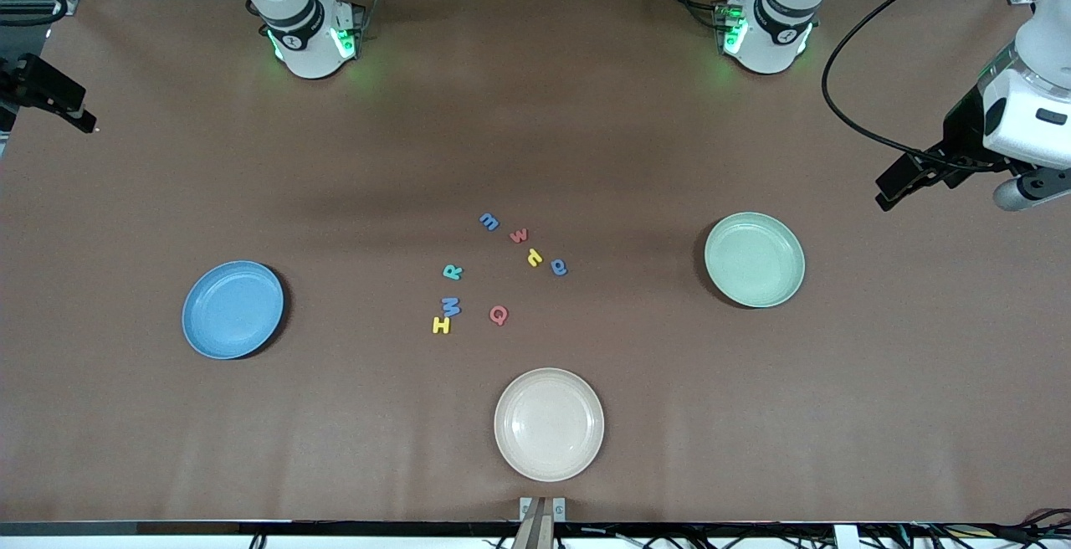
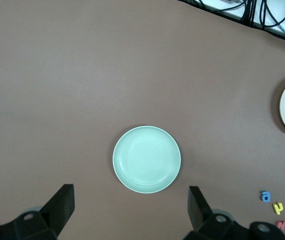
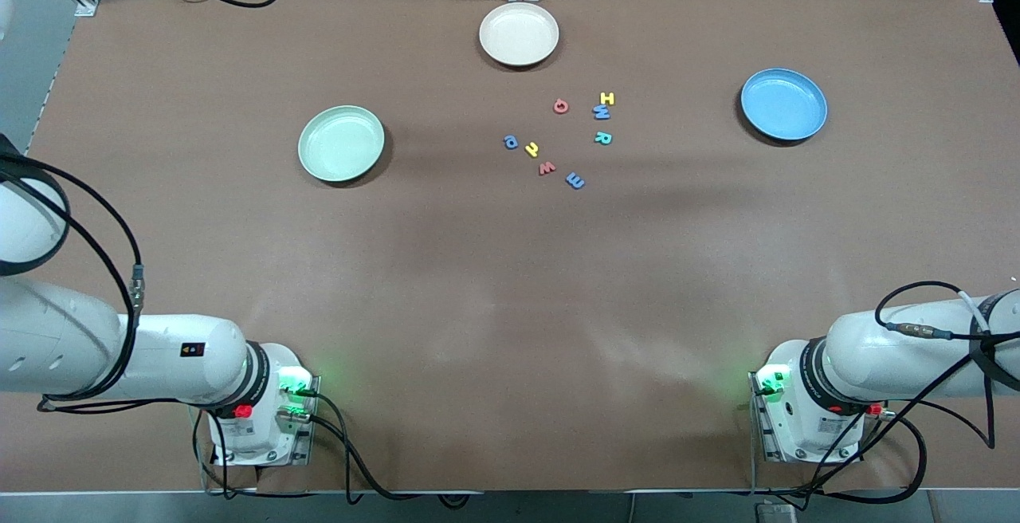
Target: Sort uppercase to blue plate, lowercase to green plate
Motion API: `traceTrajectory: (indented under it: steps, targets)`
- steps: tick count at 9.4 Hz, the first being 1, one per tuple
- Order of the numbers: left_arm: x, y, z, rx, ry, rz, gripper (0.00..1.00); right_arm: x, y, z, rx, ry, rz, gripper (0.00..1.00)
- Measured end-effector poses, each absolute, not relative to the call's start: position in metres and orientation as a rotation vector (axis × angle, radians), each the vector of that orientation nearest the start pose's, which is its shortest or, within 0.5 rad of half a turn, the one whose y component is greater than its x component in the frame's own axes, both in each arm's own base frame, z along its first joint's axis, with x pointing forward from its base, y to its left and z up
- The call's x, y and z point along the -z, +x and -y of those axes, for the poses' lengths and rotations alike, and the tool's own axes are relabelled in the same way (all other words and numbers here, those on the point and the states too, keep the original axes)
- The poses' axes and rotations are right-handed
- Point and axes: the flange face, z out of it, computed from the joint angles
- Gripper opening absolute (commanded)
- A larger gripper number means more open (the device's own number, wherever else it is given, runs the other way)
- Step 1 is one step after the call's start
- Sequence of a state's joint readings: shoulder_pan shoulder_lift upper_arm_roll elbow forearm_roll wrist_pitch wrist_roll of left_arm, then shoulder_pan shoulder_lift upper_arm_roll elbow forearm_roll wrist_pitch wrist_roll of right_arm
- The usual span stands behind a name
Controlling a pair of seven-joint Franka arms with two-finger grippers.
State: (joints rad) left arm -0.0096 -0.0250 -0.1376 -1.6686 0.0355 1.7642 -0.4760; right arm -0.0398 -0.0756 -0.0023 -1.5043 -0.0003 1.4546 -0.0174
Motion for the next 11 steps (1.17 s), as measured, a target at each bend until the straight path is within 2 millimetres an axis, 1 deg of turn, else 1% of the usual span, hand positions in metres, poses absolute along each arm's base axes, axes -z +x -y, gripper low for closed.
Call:
traceTrajectory:
  steps: [3,6,11]
  targets:
    - [-0.612,0.558,0.081,0.197,-3.094,0.505,1.0,-0.695,0.517,0.019,0.074,-3.142,-0.02,1.0]
    - [-0.612,0.558,0.079,0.196,-3.093,0.508,1.0,-0.693,0.519,0.003,0.068,-3.141,0.027,1.0]
    - [-0.612,0.558,0.079,0.195,-3.093,0.51,1.0,-0.693,0.519,0.003,0.066,-3.141,0.028,1.0]
